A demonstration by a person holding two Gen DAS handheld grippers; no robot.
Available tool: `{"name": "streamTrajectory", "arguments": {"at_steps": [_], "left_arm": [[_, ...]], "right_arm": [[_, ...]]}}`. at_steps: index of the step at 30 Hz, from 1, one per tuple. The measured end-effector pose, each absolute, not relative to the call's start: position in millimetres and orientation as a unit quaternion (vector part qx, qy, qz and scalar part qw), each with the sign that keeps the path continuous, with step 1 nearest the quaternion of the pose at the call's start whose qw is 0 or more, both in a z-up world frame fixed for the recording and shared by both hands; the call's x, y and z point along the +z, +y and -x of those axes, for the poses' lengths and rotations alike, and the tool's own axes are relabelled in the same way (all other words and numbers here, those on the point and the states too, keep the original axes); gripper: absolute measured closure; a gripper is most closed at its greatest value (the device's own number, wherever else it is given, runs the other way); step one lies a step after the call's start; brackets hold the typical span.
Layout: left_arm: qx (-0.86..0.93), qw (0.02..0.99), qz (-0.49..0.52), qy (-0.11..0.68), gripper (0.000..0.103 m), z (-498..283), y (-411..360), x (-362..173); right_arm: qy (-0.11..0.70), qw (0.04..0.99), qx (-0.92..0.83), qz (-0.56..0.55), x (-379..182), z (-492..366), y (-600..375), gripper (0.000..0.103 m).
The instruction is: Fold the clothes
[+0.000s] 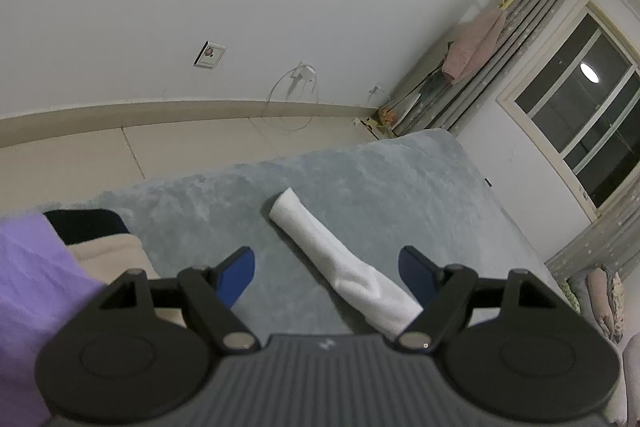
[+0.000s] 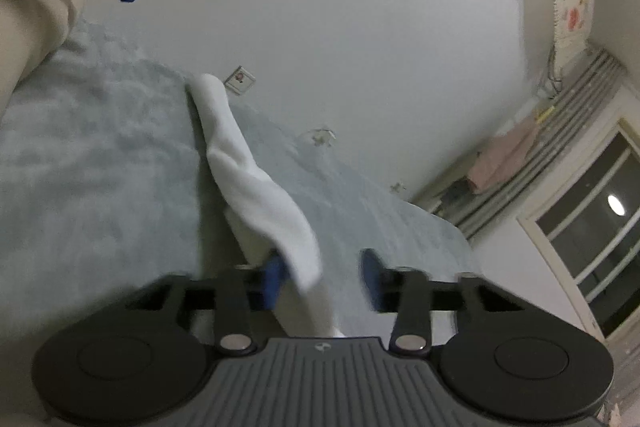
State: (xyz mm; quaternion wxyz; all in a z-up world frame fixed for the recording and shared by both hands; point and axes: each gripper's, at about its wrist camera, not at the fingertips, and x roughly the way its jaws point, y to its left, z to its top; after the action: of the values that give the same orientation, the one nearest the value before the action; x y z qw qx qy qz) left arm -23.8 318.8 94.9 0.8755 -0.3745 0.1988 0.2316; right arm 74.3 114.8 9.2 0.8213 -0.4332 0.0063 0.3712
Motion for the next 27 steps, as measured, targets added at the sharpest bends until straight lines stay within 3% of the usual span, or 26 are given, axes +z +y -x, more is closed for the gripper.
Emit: {"name": "streamTrajectory", "arguments": {"at_steps": [1, 9, 11, 19, 23, 25, 27], "left_arm": [[0.232, 0.875, 0.376, 0.199, 0.025, 24, 319, 94], [0.233, 0.872, 0.381, 0.198, 0.025, 23, 321, 94], [0.234, 0.871, 0.384, 0.197, 0.025, 24, 323, 94], [0.25, 0.857, 0.413, 0.18, 0.025, 37, 335, 97], [0.26, 0.851, 0.421, 0.177, 0.025, 40, 341, 94], [0.26, 0.85, 0.422, 0.18, 0.025, 39, 342, 93], [0.259, 0.851, 0.418, 0.182, 0.025, 37, 340, 93]], "right_arm": [[0.009, 0.82, 0.376, 0.431, 10, -75, 120, 0.083], [0.009, 0.807, 0.406, 0.428, 12, -73, 158, 0.084], [0.037, 0.814, 0.428, 0.391, 20, -78, 166, 0.098], [0.253, 0.806, 0.531, 0.063, 61, -109, 135, 0.097], [0.331, 0.771, 0.537, 0.086, 35, -94, 132, 0.093], [0.296, 0.778, 0.532, 0.156, 25, -84, 137, 0.091], [0.269, 0.78, 0.535, 0.185, 24, -80, 135, 0.08]]}}
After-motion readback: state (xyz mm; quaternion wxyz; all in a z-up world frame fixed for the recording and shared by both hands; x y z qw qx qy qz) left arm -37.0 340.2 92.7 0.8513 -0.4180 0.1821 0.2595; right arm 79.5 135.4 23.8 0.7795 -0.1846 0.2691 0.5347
